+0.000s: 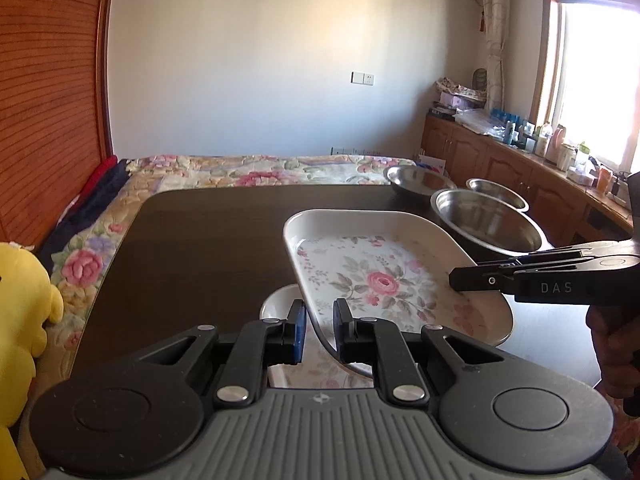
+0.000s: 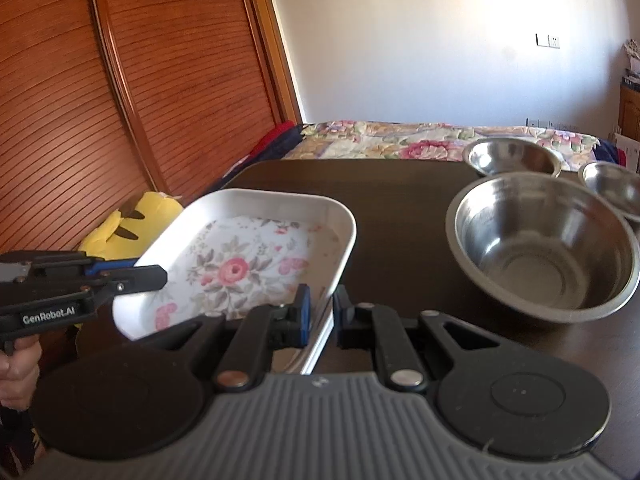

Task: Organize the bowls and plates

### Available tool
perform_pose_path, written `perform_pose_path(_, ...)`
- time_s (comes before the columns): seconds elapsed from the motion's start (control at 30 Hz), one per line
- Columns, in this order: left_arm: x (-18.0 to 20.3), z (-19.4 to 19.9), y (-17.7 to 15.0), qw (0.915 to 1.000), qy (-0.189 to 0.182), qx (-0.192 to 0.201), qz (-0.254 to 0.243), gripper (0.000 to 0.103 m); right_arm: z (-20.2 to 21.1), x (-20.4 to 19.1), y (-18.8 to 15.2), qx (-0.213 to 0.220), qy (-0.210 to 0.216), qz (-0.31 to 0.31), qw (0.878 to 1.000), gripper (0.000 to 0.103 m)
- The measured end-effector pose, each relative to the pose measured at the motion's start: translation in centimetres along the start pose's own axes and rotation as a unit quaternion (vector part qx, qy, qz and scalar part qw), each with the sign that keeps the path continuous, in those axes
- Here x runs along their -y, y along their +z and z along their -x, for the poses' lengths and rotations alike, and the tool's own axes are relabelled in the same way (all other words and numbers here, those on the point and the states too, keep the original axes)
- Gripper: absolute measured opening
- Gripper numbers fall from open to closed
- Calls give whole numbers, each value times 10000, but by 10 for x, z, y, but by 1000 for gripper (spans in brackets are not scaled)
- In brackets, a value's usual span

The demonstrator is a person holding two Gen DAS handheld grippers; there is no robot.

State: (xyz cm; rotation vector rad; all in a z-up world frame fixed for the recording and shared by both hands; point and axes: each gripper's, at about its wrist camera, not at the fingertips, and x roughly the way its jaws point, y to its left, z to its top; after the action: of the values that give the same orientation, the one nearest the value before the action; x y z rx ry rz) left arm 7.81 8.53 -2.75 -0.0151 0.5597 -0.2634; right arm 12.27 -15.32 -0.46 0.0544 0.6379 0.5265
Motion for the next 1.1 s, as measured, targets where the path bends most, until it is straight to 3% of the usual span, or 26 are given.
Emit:
perform_pose_path(0.6,-7,-4,-23,9996,61,-183,204,16,-7,-13,-19,-22,-66,145,9999,13)
perform_pose_path(1.1,-9,-10,-32,9996,154,-181,174,16,-9,-16,-36,248,-128,20,9996,14)
